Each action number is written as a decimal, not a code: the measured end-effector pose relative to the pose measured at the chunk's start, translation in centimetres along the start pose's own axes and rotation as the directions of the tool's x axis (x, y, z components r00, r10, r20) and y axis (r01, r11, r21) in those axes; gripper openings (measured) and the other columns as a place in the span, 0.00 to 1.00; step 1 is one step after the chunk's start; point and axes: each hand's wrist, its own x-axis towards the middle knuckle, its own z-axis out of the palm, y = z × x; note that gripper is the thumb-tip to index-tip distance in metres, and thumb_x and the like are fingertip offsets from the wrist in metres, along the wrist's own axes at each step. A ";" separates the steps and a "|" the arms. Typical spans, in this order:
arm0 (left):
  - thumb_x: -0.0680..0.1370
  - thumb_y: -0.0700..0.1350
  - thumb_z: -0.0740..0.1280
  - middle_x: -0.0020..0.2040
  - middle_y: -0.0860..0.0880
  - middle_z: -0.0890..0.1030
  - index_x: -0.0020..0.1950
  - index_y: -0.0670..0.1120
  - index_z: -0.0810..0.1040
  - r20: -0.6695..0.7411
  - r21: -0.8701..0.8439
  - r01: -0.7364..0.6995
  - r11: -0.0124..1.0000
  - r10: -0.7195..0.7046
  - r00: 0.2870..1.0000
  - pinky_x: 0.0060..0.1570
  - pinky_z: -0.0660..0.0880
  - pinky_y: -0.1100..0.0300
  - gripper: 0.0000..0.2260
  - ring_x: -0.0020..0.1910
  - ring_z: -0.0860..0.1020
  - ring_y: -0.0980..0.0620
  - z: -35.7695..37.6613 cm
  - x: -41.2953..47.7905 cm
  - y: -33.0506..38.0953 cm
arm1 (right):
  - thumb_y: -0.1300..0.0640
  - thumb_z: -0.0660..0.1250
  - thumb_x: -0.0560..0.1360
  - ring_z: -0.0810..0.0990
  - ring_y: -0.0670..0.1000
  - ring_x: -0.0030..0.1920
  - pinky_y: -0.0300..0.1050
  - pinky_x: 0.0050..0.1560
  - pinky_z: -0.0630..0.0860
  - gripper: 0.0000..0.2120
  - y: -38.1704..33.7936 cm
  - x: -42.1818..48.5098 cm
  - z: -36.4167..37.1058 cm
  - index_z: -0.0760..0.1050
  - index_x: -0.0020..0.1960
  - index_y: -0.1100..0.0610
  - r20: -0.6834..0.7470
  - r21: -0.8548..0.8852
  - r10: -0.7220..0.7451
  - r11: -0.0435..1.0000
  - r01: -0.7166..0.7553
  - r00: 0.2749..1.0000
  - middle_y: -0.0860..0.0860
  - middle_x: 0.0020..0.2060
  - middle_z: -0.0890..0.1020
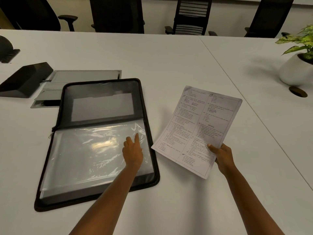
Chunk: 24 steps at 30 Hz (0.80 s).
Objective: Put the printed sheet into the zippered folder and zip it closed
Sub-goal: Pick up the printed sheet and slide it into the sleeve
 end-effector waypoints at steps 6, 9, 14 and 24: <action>0.79 0.39 0.62 0.70 0.41 0.63 0.75 0.53 0.55 0.053 -0.003 -0.176 0.984 0.176 0.983 0.62 0.72 0.56 0.29 0.64 0.71 0.46 -0.9 0.9 -0.9 | 0.67 0.61 0.75 0.76 0.60 0.46 0.55 0.47 0.76 0.17 0.1 -0.3 0.6 0.67 0.64 0.65 -0.018 -0.012 0.018 1.000 -0.018 1.000 0.58 0.52 0.76; 0.80 0.43 0.59 0.68 0.40 0.65 0.73 0.48 0.62 0.144 0.044 -0.308 0.950 0.299 0.943 0.62 0.72 0.51 0.21 0.63 0.71 0.41 -1.6 1.3 -1.1 | 0.66 0.61 0.75 0.77 0.60 0.47 0.52 0.44 0.77 0.17 0.2 -0.5 0.8 0.68 0.63 0.64 -0.012 -0.013 0.029 0.999 -0.029 1.000 0.58 0.52 0.76; 0.79 0.43 0.62 0.67 0.42 0.67 0.66 0.44 0.70 0.154 0.083 -0.341 0.936 0.326 0.933 0.60 0.73 0.55 0.15 0.61 0.73 0.44 -2.3 1.5 -1.3 | 0.67 0.61 0.75 0.75 0.62 0.51 0.58 0.50 0.75 0.17 -0.2 -0.8 1.5 0.67 0.64 0.64 -0.006 0.001 0.036 0.999 -0.036 0.999 0.57 0.52 0.76; 0.80 0.43 0.60 0.71 0.43 0.65 0.58 0.42 0.77 0.052 0.096 -0.369 0.924 0.365 0.929 0.59 0.74 0.60 0.11 0.61 0.73 0.49 -3.8 0.4 -0.9 | 0.68 0.62 0.75 0.75 0.64 0.55 0.61 0.56 0.74 0.18 -1.4 -0.6 4.0 0.67 0.64 0.64 -0.030 0.029 0.048 0.998 -0.047 0.998 0.59 0.54 0.76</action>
